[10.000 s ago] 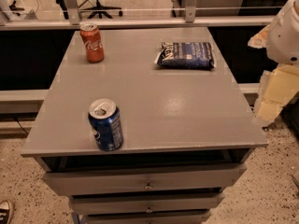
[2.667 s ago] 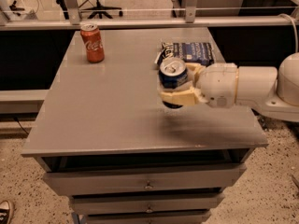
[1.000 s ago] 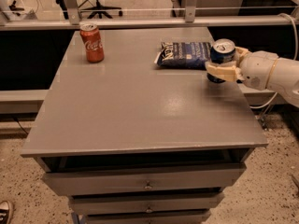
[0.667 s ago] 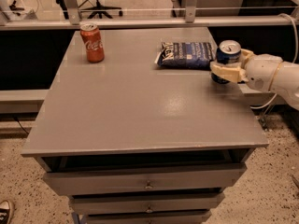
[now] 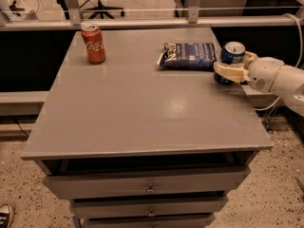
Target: Move pepsi can near blue chip bag
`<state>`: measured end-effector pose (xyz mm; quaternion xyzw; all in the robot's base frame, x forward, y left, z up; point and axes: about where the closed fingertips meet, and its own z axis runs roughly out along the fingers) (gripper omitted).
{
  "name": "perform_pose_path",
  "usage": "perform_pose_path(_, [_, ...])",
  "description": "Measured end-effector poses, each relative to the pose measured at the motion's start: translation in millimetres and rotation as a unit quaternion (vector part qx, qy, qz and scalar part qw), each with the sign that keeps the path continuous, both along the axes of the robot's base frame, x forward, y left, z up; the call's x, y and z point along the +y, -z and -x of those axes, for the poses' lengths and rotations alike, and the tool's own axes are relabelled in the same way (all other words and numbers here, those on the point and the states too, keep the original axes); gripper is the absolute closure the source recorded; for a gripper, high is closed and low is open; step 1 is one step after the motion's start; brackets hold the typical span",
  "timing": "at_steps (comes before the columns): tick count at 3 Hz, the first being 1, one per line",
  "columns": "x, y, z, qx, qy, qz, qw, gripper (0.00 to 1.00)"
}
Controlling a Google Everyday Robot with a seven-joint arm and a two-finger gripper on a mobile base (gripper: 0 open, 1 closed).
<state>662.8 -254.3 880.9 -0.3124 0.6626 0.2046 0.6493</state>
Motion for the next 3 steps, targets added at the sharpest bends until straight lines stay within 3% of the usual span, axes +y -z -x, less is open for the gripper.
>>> perform_pose_path(1, [0.5,7.9,-9.8,0.009,0.002,-0.01,0.9999,0.15])
perform_pose_path(2, [2.9,8.7,-13.5,0.008,-0.005,-0.016,0.9998,0.0])
perform_pose_path(3, [4.6,-1.4,-5.6,0.001,-0.021,-0.012,0.9997,0.0])
